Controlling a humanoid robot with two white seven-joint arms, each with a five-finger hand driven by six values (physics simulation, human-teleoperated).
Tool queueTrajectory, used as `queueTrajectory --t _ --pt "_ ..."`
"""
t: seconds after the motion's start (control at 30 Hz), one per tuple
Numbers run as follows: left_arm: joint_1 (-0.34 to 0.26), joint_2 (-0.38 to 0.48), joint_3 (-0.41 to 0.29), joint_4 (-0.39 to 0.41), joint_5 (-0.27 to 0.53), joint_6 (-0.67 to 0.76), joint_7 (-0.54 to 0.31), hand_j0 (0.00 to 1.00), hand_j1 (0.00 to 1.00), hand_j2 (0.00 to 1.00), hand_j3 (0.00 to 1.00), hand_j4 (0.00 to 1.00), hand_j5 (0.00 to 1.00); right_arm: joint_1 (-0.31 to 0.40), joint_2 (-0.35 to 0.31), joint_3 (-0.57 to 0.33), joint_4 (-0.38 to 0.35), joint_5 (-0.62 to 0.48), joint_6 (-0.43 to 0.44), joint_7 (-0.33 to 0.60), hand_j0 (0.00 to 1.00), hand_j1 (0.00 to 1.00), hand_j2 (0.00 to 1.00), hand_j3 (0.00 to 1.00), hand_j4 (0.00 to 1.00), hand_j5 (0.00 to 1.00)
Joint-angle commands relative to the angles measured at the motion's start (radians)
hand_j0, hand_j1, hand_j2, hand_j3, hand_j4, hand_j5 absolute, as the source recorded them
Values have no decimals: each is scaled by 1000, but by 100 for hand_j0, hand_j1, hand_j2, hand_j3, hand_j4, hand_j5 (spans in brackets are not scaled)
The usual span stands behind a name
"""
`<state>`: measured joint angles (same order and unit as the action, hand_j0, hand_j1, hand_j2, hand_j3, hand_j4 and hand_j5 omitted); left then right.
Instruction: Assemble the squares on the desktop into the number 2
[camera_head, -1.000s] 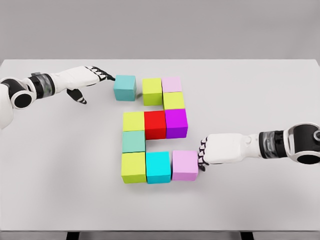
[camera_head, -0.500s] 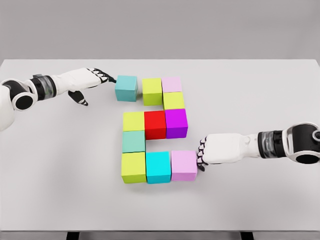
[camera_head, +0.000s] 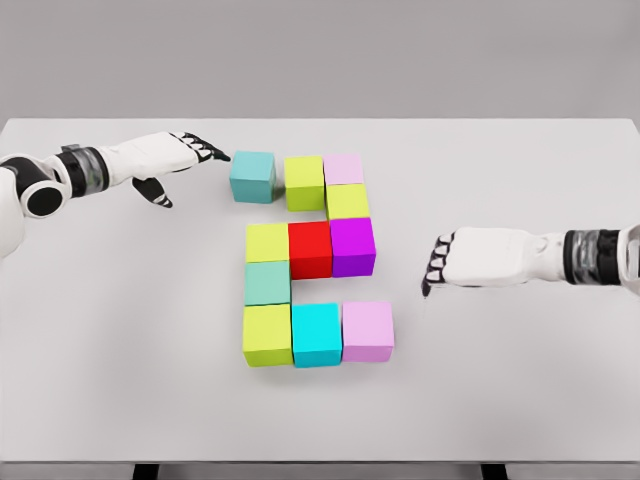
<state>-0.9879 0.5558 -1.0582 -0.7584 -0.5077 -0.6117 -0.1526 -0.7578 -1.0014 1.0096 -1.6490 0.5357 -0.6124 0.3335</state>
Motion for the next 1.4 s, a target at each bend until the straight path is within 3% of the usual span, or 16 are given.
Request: queueTrajectory --t 0.0,0.07,0.2,0.27,0.33,0.53,0.63,0.7,0.97,1.37 --pt "0 -2 3 -1 0 1 -1 100 100 100 100 100 100 0 -51 -72 5 -54 2 -2 99 99 99 99 99 99" --pt "3 -4 3 -7 -2 1 -1 100 100 100 100 100 100 31 -79 -166 8 -121 2 4 99 99 99 99 99 99" --pt "11 -4 3 -16 -5 1 -1 100 100 100 100 100 100 284 -63 -543 8 -154 2 7 99 99 99 99 99 99" --pt "11 -4 3 -22 -6 1 -1 100 100 100 100 100 100 336 -62 -631 18 -191 2 21 99 99 99 99 99 99" --pt "17 -2 3 -30 -9 1 1 100 100 100 100 100 100 354 -46 -646 28 -269 2 90 99 99 99 99 99 99" --pt "20 -2 3 -33 -11 1 -1 100 100 100 100 100 100 382 72 -649 48 -263 2 101 100 100 100 100 100 100" --pt "25 0 3 -39 -11 1 -1 100 100 100 100 100 100 429 142 -707 97 -260 2 101 100 100 100 100 100 100" --pt "25 0 3 -39 -11 1 -1 100 100 100 100 100 100 437 147 -713 132 -260 2 99 100 100 100 100 100 100" --pt "25 0 1 -41 -11 1 -1 100 100 100 100 100 100 439 184 -735 146 -266 2 98 100 100 100 100 100 100" --pt "32 4 1 -82 -14 1 -1 100 100 100 100 100 100 439 184 -737 175 -266 2 98 100 100 100 100 100 100"
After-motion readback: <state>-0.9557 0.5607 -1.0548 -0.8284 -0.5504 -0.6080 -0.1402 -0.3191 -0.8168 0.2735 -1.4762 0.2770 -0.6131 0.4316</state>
